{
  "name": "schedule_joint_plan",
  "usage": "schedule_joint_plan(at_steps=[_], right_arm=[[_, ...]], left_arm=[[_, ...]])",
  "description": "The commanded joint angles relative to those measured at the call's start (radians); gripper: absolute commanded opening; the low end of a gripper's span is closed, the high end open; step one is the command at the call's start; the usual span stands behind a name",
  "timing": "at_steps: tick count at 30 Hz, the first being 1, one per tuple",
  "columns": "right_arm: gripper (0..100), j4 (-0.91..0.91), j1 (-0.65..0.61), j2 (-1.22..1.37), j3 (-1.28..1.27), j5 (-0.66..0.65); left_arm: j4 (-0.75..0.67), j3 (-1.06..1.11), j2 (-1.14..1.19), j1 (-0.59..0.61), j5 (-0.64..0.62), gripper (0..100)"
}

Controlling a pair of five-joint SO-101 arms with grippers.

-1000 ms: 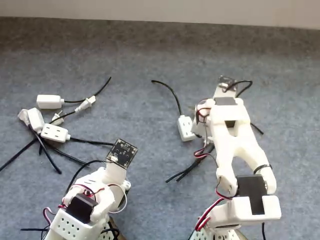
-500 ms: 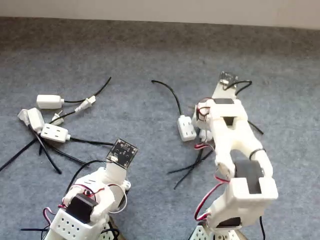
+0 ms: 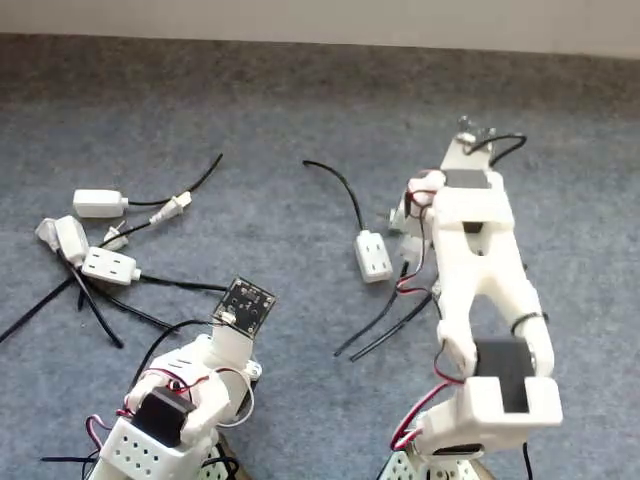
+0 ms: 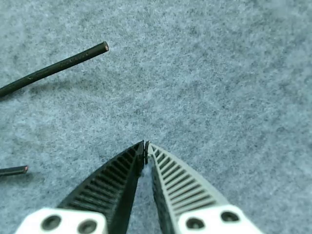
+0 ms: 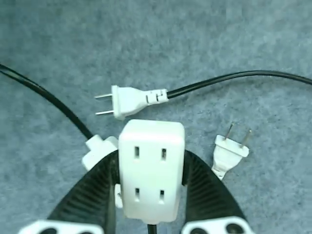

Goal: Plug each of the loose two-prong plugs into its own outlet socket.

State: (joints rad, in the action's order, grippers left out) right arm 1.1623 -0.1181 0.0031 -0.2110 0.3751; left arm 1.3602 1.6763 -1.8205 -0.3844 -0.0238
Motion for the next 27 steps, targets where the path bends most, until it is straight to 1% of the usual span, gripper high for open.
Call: schedule_joint_plan(at_steps=[1,3,7,9,12,16,18,21,23,27], right_arm=[[1.4,0.117,-0.061,-0.136,0.131,0.074],[1.4,0.171,-0.117,-0.165,0.170,0.104],[1.4,0.219,-0.280,-0.157,0.180,0.201],[1.4,0.211,-0.354,-0.133,0.163,0.249],[1.4,0.140,-0.437,-0.061,0.139,0.284],[1.4,-0.007,-0.493,0.074,0.117,0.287],[1.4,-0.061,-0.495,0.151,0.122,0.333],[1.9,-0.087,-0.493,0.260,0.131,0.399],[6.9,-0.090,-0.495,0.317,0.168,0.407],[22.6,-0.088,-0.495,0.360,0.200,0.411]], left_arm=[[-0.014,0.018,0.001,-0.015,0.000,3],[-0.014,0.018,0.001,-0.016,0.000,3],[-0.014,0.018,0.001,-0.021,0.000,3],[-0.014,0.018,0.001,-0.021,0.000,3],[-0.014,0.018,0.001,-0.016,0.000,3],[-0.014,0.018,0.001,-0.015,0.000,3],[-0.014,0.018,0.001,-0.015,0.000,3],[-0.014,0.018,0.001,-0.015,0.000,3],[-0.014,0.018,0.001,-0.015,0.000,3],[-0.014,0.018,0.001,-0.015,0.000,3]])
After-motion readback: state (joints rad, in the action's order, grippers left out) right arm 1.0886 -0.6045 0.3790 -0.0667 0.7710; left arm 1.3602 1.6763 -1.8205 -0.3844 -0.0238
